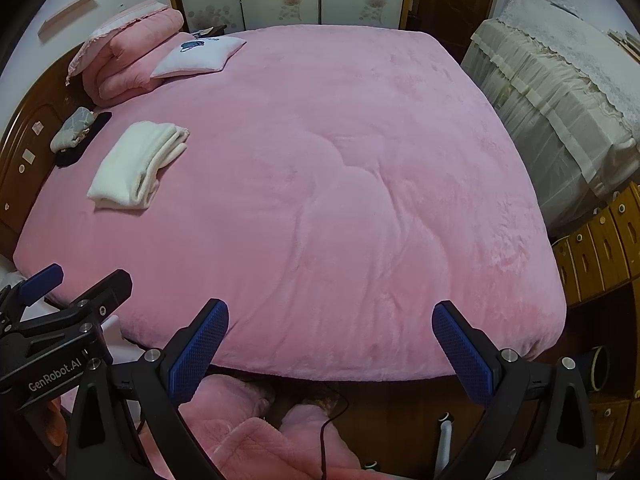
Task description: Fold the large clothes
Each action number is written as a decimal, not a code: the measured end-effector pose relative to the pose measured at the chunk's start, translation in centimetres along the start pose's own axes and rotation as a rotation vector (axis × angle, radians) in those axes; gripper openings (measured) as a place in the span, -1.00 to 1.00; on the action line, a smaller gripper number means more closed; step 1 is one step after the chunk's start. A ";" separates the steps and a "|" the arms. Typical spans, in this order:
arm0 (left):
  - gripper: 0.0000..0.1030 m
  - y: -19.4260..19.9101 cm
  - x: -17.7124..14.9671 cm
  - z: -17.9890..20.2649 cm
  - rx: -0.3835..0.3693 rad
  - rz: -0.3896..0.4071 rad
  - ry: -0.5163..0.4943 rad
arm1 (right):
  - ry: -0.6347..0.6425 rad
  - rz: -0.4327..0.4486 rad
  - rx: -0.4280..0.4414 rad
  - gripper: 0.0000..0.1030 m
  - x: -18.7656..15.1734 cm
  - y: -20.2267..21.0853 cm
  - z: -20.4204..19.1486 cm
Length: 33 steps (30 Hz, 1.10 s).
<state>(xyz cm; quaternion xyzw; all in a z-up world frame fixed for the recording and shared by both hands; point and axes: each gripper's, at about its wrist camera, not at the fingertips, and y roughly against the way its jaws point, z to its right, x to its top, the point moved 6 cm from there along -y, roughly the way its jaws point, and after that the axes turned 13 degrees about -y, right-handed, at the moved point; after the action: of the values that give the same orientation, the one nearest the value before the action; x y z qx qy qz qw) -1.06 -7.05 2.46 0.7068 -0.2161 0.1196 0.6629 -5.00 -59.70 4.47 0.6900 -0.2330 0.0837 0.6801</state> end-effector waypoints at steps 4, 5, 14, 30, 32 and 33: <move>0.98 0.3 -0.2 0.4 0.006 0.003 -0.002 | -0.004 -0.001 0.005 0.99 0.1 0.0 0.3; 0.98 0.4 -0.3 0.4 0.009 0.004 -0.003 | -0.006 -0.002 0.006 0.99 0.1 0.0 0.3; 0.98 0.5 -0.7 0.4 0.007 -0.003 0.018 | 0.010 -0.001 0.007 0.99 -0.5 0.1 0.2; 0.98 0.4 -0.9 0.3 0.019 0.001 0.011 | 0.024 -0.022 0.006 0.99 0.2 -0.9 0.9; 0.98 0.5 -0.9 0.1 0.025 0.008 0.009 | 0.021 -0.023 0.005 0.99 0.1 -1.0 0.9; 0.98 0.6 -0.9 0.1 0.027 0.011 0.008 | 0.020 -0.025 0.005 0.99 0.2 -1.1 0.9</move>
<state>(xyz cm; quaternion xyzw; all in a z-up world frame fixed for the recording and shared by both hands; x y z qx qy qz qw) -2.12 -7.03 2.61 0.7139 -0.2157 0.1288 0.6536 -4.55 -60.69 3.54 0.6938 -0.2172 0.0828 0.6816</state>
